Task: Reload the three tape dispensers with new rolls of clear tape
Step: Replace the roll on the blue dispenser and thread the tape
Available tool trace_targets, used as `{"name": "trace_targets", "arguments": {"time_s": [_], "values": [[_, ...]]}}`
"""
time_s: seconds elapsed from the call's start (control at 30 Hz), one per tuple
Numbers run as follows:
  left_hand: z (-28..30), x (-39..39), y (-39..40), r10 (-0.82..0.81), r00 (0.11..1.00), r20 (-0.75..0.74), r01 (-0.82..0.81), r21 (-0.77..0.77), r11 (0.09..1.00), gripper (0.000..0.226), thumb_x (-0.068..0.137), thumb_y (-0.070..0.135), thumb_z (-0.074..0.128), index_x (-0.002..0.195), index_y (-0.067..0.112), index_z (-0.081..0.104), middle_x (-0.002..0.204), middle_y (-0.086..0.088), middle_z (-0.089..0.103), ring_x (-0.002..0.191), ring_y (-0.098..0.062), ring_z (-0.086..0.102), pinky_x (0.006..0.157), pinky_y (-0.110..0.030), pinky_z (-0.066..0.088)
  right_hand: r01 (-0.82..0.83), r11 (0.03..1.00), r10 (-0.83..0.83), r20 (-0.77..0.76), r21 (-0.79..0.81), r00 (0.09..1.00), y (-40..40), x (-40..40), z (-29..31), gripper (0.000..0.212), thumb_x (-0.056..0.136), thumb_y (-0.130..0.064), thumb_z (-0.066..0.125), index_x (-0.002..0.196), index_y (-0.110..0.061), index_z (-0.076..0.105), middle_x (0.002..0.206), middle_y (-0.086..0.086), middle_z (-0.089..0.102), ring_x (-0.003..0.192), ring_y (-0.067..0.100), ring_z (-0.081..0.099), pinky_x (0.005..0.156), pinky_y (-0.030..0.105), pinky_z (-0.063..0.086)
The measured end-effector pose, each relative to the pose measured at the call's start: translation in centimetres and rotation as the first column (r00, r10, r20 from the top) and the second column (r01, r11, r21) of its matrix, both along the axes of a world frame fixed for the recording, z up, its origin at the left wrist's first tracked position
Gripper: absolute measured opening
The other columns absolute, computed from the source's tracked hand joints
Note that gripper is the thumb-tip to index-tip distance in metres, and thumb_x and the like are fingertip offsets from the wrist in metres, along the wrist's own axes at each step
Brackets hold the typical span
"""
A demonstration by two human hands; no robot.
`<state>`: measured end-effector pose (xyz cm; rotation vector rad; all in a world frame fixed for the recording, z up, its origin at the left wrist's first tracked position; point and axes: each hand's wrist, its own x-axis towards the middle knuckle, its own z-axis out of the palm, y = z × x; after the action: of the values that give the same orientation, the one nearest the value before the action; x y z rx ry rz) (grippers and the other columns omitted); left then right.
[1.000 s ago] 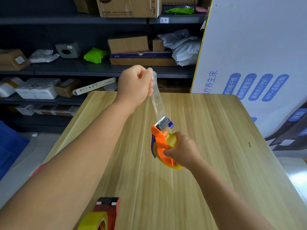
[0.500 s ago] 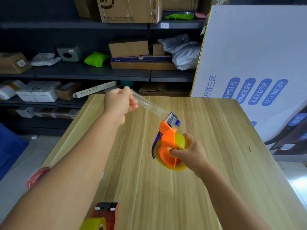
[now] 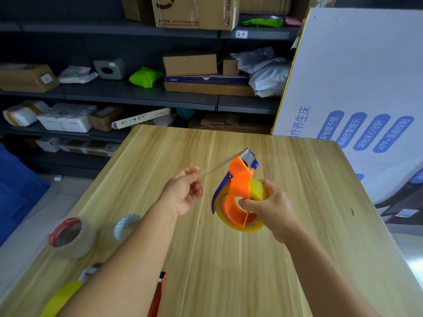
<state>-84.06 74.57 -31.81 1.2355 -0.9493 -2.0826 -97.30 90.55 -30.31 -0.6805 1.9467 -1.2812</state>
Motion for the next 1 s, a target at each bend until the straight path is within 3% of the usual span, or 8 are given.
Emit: {"name": "trace_targets", "arguments": {"time_s": [0.13, 0.3, 0.47, 0.57, 0.7, 0.83, 0.93, 1.0], "values": [[-1.0, 0.4, 2.2, -0.02, 1.0, -0.023, 0.021, 0.005, 1.0, 0.019, 0.096, 0.007, 0.048, 0.091, 0.015, 0.065, 0.067, -0.002, 0.052, 0.059, -0.011, 0.041, 0.053, -0.02, 0.044, 0.007, 1.0, -0.008, 0.007, 0.016, 1.0, 0.1, 0.3, 0.1, 0.045, 0.064, -0.018, 0.084, 0.103, -0.021, 0.061, 0.09, 0.007, 0.069, 0.081, 0.024, 0.067, 0.067, 0.039, 0.055], [-2.2, 1.2, 4.6, 0.005, 0.999, 0.038, -0.005, -0.01, 1.0, 0.021, 0.097, 0.007, 0.047, 0.093, 0.015, 0.066, 0.073, -0.003, 0.058, 0.06, -0.012, 0.045, 0.061, -0.024, 0.047, -0.025, 1.0, 0.025, 0.009, 0.007, 1.0, 0.5, 1.5, 0.5, 0.036, 0.066, -0.014, 0.083, 0.094, -0.021, 0.062, 0.086, 0.007, 0.07, 0.073, 0.02, 0.065, 0.063, 0.034, 0.054], [-2.4, 3.0, 7.1, 0.015, 0.997, 0.072, -0.013, -0.022, 1.0, 0.023, 0.095, 0.001, 0.043, 0.095, 0.014, 0.062, 0.059, -0.001, 0.055, 0.048, -0.01, 0.041, 0.052, -0.022, 0.046, -0.041, 0.999, 0.041, -0.004, 0.034, 0.999, 1.7, 3.6, 0.9, 0.037, 0.066, -0.014, 0.083, 0.095, -0.02, 0.061, 0.077, 0.001, 0.066, 0.064, 0.012, 0.061, 0.058, 0.028, 0.05], [-2.3, 4.4, 8.4, 0.003, 0.998, 0.059, -0.002, -0.022, 1.0, 0.029, 0.095, 0.0, 0.043, 0.086, 0.011, 0.068, 0.051, 0.003, 0.058, 0.049, -0.01, 0.037, 0.049, -0.02, 0.045, -0.044, 0.998, 0.044, 0.014, 0.043, 0.999, 2.8, 5.3, 1.4, 0.037, 0.066, -0.014, 0.083, 0.096, -0.018, 0.06, 0.079, 0.002, 0.065, 0.066, 0.014, 0.06, 0.059, 0.028, 0.05], [-2.4, 6.8, 10.6, -0.013, 0.999, 0.041, 0.015, -0.047, 0.999, 0.027, 0.091, -0.001, 0.05, 0.081, 0.006, 0.074, 0.052, 0.0, 0.058, 0.053, -0.011, 0.036, 0.058, -0.022, 0.046, -0.007, 0.999, 0.006, 0.022, 0.043, 1.0, 4.7, 7.8, 1.9, 0.033, 0.066, -0.013, 0.083, 0.08, -0.024, 0.055, 0.081, 0.005, 0.064, 0.072, 0.018, 0.061, 0.067, 0.033, 0.051], [-2.9, 10.4, 13.3, -0.1, 0.995, -0.016, 0.097, -0.118, 0.988, 0.036, 0.089, -0.003, 0.049, 0.068, 0.009, 0.076, 0.06, -0.003, 0.056, 0.055, -0.011, 0.038, 0.06, -0.02, 0.043, 0.027, 0.997, -0.029, 0.032, 0.072, 0.999, 7.1, 11.2, 1.9, 0.031, 0.065, -0.013, 0.083, 0.088, -0.014, 0.063, 0.08, 0.007, 0.067, 0.071, 0.019, 0.062, 0.074, 0.039, 0.055], [-3.1, 13.4, 15.9, -0.142, 0.989, -0.038, 0.134, -0.154, 0.979, 0.045, 0.089, -0.001, 0.05, 0.053, 0.012, 0.072, 0.053, 0.0, 0.054, 0.05, -0.008, 0.043, 0.059, -0.019, 0.04, 0.058, 0.992, -0.063, 0.041, 0.113, 0.997, 8.9, 13.9, 1.9, 0.031, 0.065, -0.017, 0.084, 0.089, -0.014, 0.064, 0.078, 0.004, 0.066, 0.065, 0.015, 0.061, 0.066, 0.032, 0.052], [-3.4, 15.3, 17.6, -0.176, 0.984, -0.015, 0.17, -0.185, 0.968, 0.035, 0.088, 0.003, 0.051, 0.061, 0.014, 0.071, 0.071, -0.007, 0.052, 0.065, -0.014, 0.046, 0.066, -0.022, 0.038, 0.079, 0.987, -0.086, 0.044, 0.143, 0.995, 10.1, 15.7, 1.8, 0.031, 0.065, -0.019, 0.084, 0.088, -0.013, 0.063, 0.075, 0.003, 0.064, 0.063, 0.014, 0.059, 0.061, 0.03, 0.048]]}}
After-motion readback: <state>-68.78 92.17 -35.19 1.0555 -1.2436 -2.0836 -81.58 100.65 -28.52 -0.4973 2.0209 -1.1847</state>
